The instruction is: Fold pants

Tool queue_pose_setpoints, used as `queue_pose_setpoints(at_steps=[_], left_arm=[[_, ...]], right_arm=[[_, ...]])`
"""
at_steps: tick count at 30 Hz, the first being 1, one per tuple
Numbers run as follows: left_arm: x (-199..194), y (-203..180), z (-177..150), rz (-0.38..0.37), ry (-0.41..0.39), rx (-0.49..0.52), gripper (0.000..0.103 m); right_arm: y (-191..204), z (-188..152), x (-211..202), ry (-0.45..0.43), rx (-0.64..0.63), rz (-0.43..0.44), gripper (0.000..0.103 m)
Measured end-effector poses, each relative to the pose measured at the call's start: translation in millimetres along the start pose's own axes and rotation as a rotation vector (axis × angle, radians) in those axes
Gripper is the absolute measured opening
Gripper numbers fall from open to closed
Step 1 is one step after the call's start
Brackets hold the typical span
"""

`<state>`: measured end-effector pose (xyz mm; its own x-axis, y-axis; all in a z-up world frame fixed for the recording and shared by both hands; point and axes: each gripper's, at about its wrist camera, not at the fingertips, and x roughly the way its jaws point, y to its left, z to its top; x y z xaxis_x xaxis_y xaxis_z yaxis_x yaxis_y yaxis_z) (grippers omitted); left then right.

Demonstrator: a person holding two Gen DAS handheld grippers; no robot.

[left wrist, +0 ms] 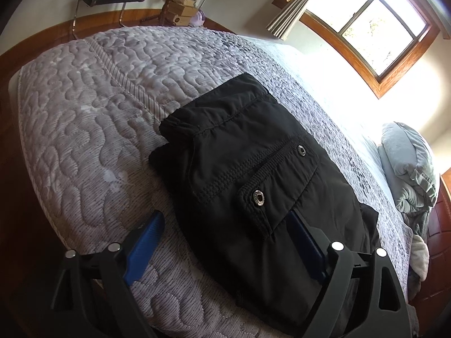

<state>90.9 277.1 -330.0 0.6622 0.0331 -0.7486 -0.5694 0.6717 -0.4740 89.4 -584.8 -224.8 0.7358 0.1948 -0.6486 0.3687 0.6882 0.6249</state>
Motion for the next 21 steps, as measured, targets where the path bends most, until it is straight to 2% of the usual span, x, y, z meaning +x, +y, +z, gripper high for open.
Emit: queue_pose_setpoints(at_steps=[11, 21], left_arm=[[-1, 9, 0, -0.03, -0.002, -0.037, 0.089], [-2, 13, 0, -0.048, 0.007, -0.056, 0.089]], right_arm=[[53, -7, -16, -0.029, -0.133, -0.058, 0.017], [97, -15, -28, -0.05, -0.239, -0.071, 0.017]])
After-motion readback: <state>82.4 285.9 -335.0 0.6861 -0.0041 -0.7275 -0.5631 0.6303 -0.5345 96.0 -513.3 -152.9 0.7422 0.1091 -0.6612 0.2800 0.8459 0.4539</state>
